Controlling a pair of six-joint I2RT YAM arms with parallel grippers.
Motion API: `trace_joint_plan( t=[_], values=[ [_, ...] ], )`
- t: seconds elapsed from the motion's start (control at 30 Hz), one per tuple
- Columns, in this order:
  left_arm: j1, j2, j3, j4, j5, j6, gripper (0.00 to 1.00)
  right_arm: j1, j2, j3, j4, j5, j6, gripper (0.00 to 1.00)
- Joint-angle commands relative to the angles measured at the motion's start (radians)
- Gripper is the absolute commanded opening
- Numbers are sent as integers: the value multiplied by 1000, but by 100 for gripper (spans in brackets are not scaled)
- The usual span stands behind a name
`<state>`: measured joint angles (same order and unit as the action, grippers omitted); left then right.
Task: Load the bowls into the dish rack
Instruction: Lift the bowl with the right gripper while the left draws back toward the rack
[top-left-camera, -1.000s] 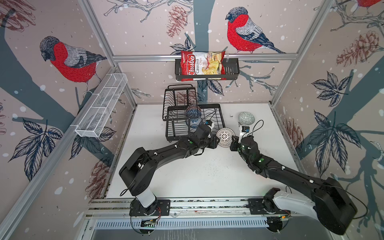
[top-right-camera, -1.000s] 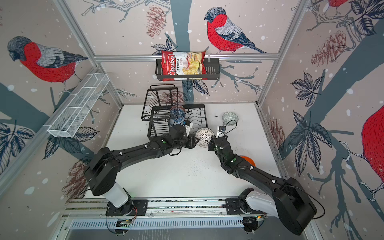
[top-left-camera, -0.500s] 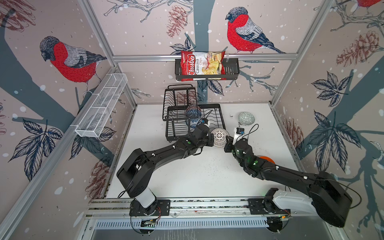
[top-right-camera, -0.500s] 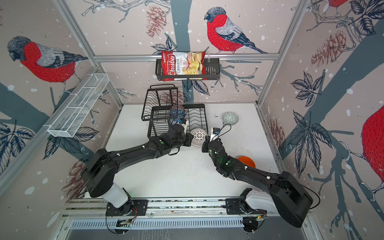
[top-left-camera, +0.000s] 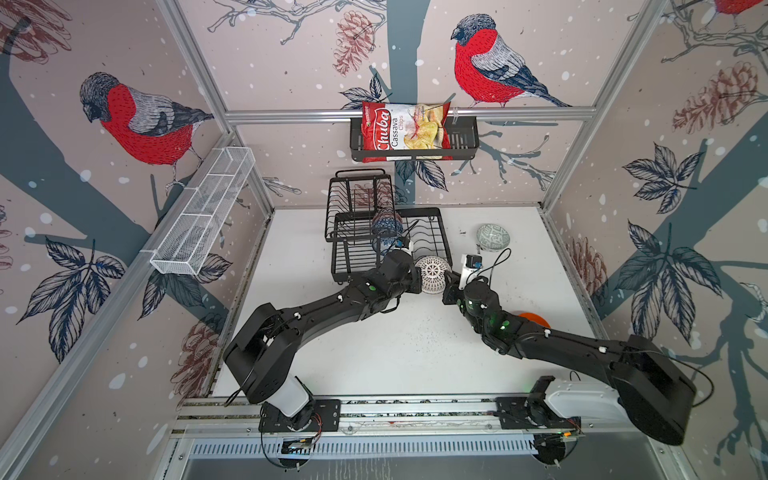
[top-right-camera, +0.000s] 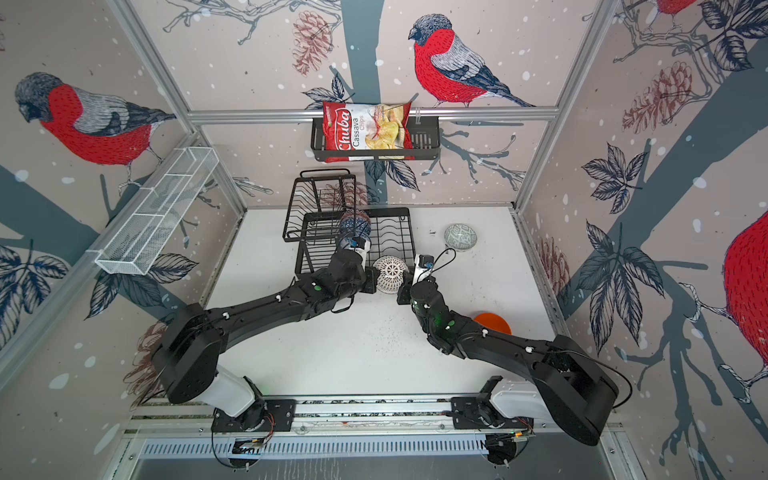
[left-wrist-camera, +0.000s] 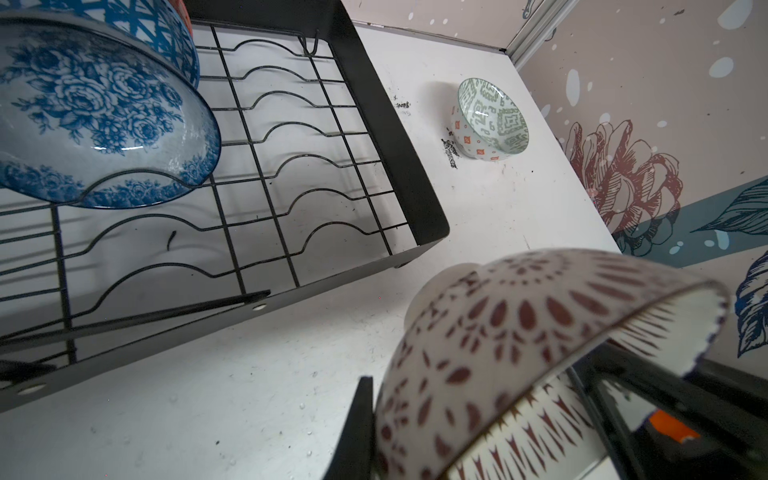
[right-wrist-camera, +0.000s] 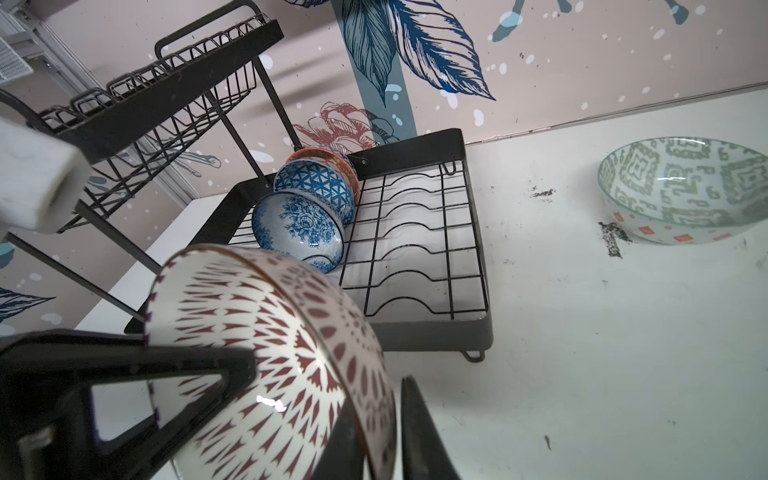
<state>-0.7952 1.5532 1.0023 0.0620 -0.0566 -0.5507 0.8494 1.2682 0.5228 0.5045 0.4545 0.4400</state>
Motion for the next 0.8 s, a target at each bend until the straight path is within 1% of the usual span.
trace_joint_plan(
  t=[0.0,0.07,0.1,0.13,0.23,0.27,0.37,0.43,0.5,0.53,0.63,0.77],
  values=[
    [1,-22,1,85,-24,-14,0,-1,14,4,23,-9,-22,28],
    [1,-30,1,98,-33,-17,0,-3,18,14,11,-3,-32,33],
    [1,-31,-24,108,-36,-14,0,-3,15,17,2,1,-35,37],
    [1,-30,-30,120,-41,-3,0,-5,3,16,-5,2,-38,42],
    [11,-13,-16,107,-101,-1,0,-22,-54,-13,12,-13,-36,58],
    [17,-6,-11,98,-112,-4,0,-42,-72,-22,18,-32,-22,66],
    [22,8,74,68,-175,33,0,-129,-128,-24,6,-132,29,79],
    [21,10,103,95,-211,59,0,-169,-174,-14,-8,-167,61,88],
    [16,14,119,148,-255,91,0,-191,-215,14,-31,-176,71,97],
    [9,18,124,178,-286,116,0,-202,-229,35,-46,-161,78,100],
    [-2,28,112,297,-388,208,0,-252,-244,111,-65,-134,111,100],
    [-20,13,101,460,-502,388,0,-340,-212,284,-141,-120,224,100]
  ],
)
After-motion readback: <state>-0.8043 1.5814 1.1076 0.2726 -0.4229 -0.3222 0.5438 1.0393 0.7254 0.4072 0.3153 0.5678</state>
